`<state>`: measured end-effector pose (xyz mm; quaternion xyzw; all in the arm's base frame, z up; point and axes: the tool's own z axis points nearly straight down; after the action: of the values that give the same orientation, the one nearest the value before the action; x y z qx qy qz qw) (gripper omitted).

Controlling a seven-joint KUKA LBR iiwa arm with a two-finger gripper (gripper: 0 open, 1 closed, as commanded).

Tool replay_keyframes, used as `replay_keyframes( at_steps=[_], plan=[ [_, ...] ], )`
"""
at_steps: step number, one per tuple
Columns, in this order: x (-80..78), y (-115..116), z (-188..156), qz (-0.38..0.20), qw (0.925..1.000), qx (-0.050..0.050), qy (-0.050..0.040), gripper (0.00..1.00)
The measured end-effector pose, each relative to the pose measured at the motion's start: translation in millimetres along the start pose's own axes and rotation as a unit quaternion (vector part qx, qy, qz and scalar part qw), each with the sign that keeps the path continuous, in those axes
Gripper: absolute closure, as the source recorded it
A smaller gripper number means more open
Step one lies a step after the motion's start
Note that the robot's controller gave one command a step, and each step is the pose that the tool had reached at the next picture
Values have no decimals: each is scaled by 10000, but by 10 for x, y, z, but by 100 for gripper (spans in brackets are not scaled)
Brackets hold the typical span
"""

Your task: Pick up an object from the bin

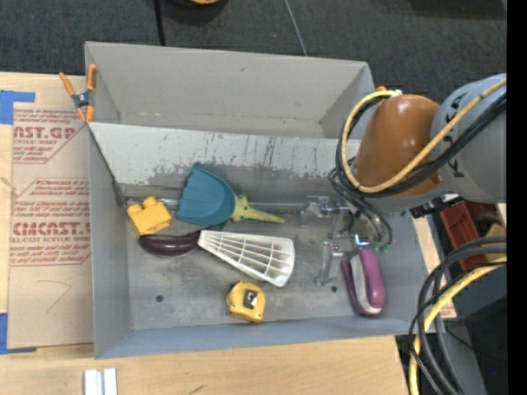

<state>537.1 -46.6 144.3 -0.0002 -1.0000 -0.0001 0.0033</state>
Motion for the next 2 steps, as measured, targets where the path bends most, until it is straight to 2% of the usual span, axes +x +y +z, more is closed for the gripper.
replay_keyframes(
  at_steps=[1, 2],
  plan=[
    [-19, 1, -45, -3, 10000, 3, -39, 0],
    [220, 674, 611, 283, 9996, -5, -36, 0]
  ],
)
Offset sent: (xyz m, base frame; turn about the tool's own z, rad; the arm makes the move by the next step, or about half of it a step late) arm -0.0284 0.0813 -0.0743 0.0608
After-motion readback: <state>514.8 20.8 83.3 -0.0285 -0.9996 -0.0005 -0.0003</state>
